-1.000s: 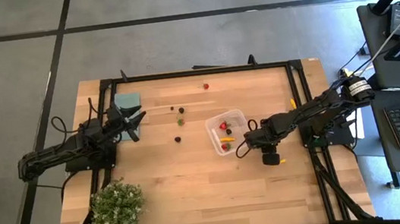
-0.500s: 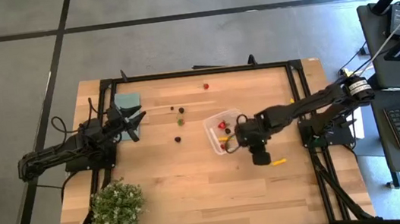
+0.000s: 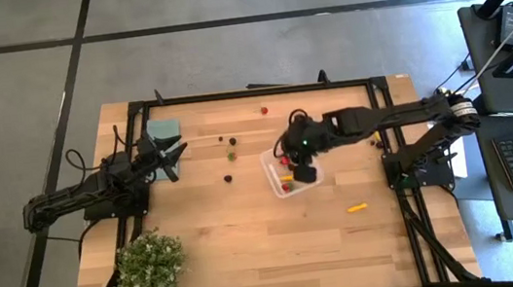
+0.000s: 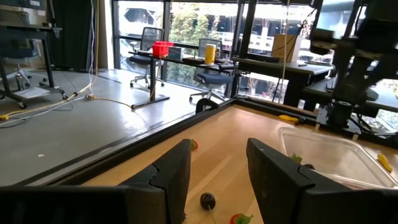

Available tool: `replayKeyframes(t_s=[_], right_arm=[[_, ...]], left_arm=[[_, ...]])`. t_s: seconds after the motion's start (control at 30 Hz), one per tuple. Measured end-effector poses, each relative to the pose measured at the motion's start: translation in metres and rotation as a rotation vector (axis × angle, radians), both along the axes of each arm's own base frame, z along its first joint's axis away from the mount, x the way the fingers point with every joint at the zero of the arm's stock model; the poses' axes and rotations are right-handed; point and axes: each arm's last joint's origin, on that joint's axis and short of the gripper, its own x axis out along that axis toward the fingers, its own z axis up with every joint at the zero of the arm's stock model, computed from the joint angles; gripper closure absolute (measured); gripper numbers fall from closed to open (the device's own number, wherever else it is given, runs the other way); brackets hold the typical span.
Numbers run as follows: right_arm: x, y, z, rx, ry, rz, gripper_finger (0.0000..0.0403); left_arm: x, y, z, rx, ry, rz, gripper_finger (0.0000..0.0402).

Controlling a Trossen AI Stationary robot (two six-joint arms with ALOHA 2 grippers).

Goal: Pick and placing Produce into tupperware
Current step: Put the bottom right blackberry into the transparent bin

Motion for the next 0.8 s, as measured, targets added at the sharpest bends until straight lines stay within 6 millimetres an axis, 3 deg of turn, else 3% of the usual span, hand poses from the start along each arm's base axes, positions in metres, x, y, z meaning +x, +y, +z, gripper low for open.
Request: replayKeyframes(t_s=[0.2,0.6,0.8], right_arm=[[0.019,-0.013,-0.017,0.029,-0.013,-0.027,0.0296],[0.051,-0.013,-0.104,0.089,0.269,0.063,0.0295],[0.055,-0.013,-0.130,0.086,0.354,0.082,0.0295]], left_arm=[[0.000,0.000,0.000,0.000,0.000,0.000,0.0253],[0.000,0.000,0.000,0.000,0.000,0.000,0.0253],[0.000,0.000,0.000,0.000,0.000,0.000,0.0253]])
